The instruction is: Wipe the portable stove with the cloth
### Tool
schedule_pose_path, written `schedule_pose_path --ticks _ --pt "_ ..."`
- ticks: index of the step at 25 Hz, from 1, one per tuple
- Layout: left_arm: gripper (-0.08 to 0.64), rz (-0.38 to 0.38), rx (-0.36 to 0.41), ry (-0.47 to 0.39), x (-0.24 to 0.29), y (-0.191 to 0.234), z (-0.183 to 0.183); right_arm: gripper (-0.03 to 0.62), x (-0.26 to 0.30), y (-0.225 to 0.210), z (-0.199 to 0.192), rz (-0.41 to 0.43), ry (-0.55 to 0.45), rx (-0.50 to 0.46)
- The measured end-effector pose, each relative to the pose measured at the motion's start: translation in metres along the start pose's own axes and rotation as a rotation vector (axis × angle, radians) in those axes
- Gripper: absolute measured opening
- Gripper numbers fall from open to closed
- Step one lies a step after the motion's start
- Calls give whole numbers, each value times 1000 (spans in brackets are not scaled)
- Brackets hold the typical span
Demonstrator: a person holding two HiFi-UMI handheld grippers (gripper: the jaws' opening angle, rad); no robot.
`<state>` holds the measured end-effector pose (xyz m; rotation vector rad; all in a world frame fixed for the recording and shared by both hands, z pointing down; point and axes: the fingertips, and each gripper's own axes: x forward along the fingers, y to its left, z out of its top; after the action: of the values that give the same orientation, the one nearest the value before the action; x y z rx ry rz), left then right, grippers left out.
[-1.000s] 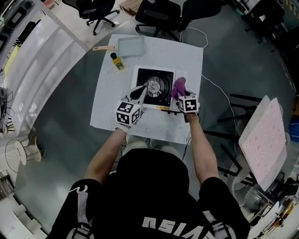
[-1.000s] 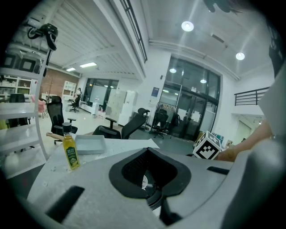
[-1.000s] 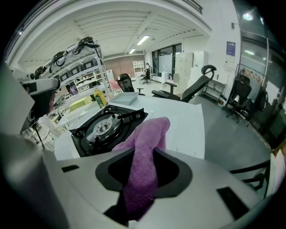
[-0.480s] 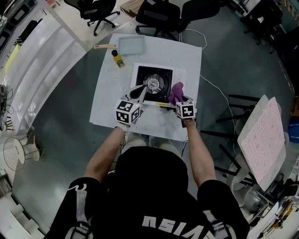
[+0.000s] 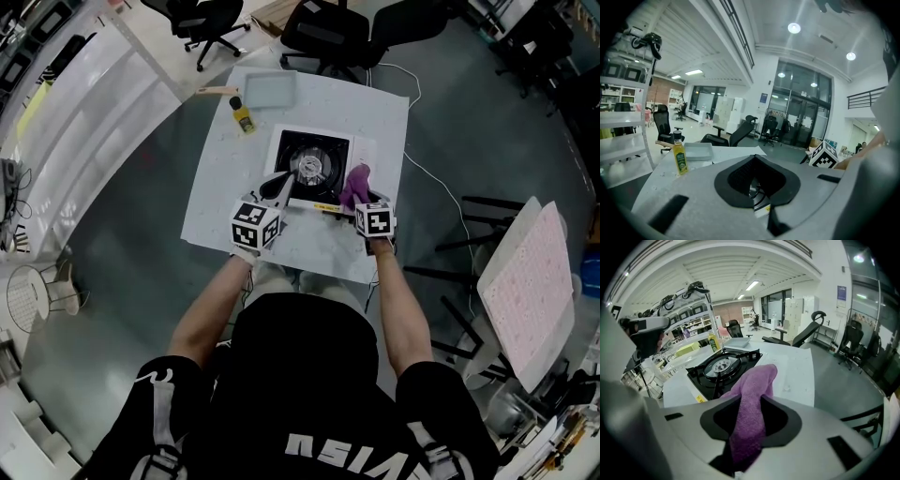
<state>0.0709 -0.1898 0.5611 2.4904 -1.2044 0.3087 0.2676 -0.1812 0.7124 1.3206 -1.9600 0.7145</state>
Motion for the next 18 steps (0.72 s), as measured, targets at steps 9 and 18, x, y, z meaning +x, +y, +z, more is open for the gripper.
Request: schedule_pose_path --ticks 9,18 --pt "3 20 6 -29 -2 -15 9 112 -30 -7 27 1 -93 -26" --pt "3 -18 32 -54 0 -32 22 112 -74 -16 53 -38 -195 -21"
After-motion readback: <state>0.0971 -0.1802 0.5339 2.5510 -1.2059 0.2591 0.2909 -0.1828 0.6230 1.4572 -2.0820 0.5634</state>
